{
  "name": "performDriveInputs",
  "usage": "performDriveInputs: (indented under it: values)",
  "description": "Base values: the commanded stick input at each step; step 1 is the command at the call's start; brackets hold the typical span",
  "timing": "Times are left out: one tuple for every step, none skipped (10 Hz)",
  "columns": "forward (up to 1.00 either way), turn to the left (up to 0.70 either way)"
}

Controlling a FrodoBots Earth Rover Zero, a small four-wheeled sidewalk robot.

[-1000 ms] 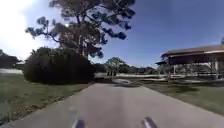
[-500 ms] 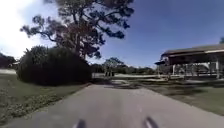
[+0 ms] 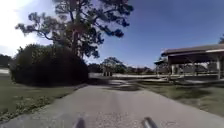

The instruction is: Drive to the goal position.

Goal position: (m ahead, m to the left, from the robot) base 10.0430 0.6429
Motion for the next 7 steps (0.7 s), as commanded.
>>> performDriveInputs:
  values:
    - [0.7,0.0]
    - [0.7,0.0]
    - [0.7,0.0]
    - [0.7,0.0]
    - [0.7,0.0]
    - [0.7,0.0]
    - [0.7,0.0]
